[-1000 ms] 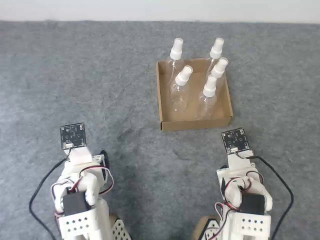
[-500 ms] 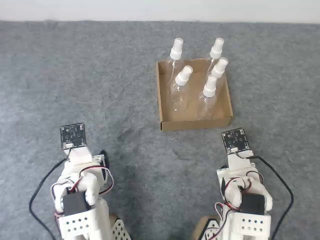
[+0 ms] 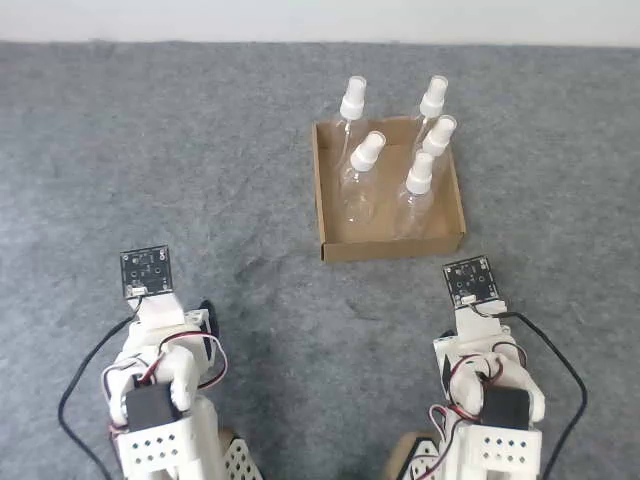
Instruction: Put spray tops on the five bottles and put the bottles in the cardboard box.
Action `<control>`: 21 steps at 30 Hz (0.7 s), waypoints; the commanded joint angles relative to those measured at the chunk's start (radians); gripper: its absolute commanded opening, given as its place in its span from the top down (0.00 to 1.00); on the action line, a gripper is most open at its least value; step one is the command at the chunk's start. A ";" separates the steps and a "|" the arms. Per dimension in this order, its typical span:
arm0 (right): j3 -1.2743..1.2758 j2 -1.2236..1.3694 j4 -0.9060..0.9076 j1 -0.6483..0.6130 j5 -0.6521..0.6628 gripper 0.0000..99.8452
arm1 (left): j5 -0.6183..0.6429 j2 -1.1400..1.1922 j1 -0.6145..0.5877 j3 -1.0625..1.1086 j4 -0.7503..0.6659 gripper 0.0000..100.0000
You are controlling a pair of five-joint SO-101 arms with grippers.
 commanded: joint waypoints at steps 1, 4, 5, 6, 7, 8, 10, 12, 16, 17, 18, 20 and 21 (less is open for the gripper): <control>0.025 -0.015 0.005 0.007 0.011 0.98 | -0.003 -0.017 -0.005 -0.007 0.003 0.85; 0.025 -0.015 0.005 0.007 0.011 0.98 | -0.003 -0.017 -0.005 -0.007 0.003 0.85; 0.025 -0.015 0.005 0.007 0.011 0.98 | -0.003 -0.017 -0.005 -0.007 0.003 0.85; 0.025 -0.015 0.005 0.007 0.011 0.98 | -0.003 -0.017 -0.005 -0.007 0.003 0.85; 0.025 -0.015 0.005 0.007 0.011 0.98 | -0.003 -0.017 -0.005 -0.007 0.003 0.85; 0.025 -0.015 0.005 0.007 0.011 0.98 | -0.003 -0.017 -0.005 -0.007 0.003 0.85; 0.025 -0.015 0.005 0.007 0.011 0.98 | -0.003 -0.017 -0.005 -0.007 0.003 0.85; 0.025 -0.015 0.005 0.007 0.011 0.98 | -0.003 -0.017 -0.005 -0.007 0.003 0.85; 0.025 -0.015 0.005 0.007 0.011 0.98 | -0.003 -0.017 -0.005 -0.007 0.003 0.85; 0.025 -0.015 0.005 0.007 0.011 0.98 | -0.003 -0.017 -0.005 -0.007 0.003 0.85; 0.025 -0.015 0.005 0.007 0.011 0.98 | -0.003 -0.017 -0.005 -0.007 0.003 0.85; 0.025 -0.015 0.005 0.007 0.011 0.98 | -0.003 -0.017 -0.005 -0.007 0.003 0.85; 0.025 -0.015 0.005 0.007 0.011 0.98 | -0.003 -0.017 -0.005 -0.007 0.003 0.85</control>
